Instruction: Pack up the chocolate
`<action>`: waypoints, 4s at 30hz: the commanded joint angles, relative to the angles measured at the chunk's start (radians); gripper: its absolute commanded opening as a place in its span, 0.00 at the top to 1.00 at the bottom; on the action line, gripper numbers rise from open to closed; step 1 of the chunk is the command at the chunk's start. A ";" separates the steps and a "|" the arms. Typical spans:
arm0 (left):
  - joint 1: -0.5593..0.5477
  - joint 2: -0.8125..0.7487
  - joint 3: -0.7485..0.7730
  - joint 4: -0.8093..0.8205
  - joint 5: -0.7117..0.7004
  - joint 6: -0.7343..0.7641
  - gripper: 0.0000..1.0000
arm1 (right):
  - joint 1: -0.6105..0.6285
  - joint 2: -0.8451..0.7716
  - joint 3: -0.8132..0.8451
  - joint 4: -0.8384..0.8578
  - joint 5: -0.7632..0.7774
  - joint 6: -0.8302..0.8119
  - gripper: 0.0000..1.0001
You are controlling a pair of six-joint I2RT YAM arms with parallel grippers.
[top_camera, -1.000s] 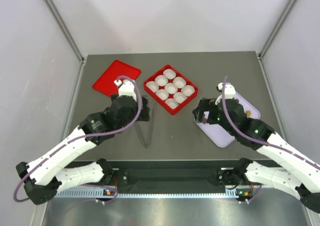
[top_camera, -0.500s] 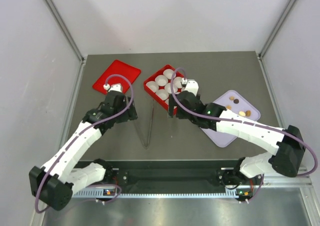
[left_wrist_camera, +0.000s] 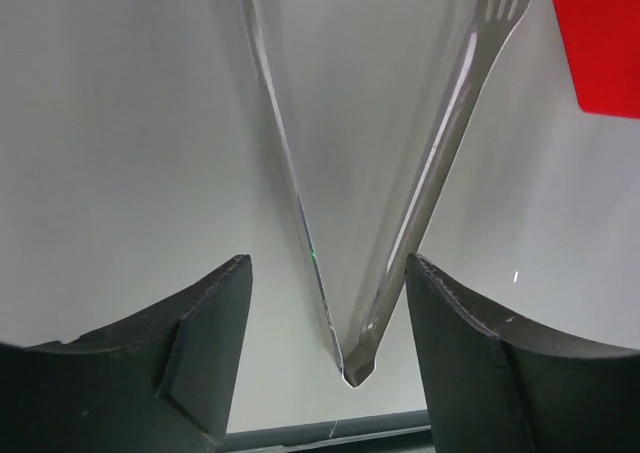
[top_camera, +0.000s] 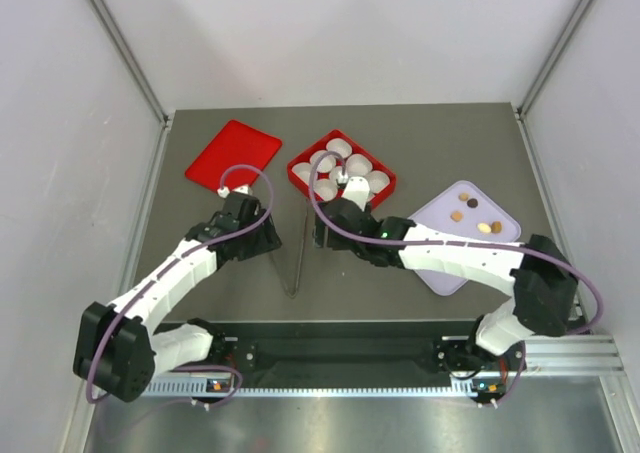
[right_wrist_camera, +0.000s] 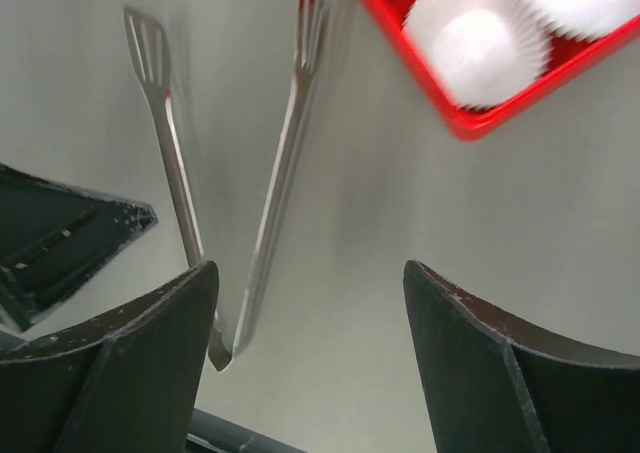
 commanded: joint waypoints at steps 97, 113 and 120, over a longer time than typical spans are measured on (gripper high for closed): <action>0.142 -0.277 0.327 -0.061 0.401 0.197 0.08 | -0.112 -0.469 0.141 -0.543 -0.070 -0.308 0.46; 0.124 -0.317 0.008 0.019 0.441 0.295 0.07 | -0.418 -0.513 -0.080 -0.667 -0.222 -0.359 0.64; 0.090 -0.370 -0.003 0.016 0.383 0.282 0.06 | -0.456 -0.564 -0.159 -0.662 -0.235 -0.358 0.64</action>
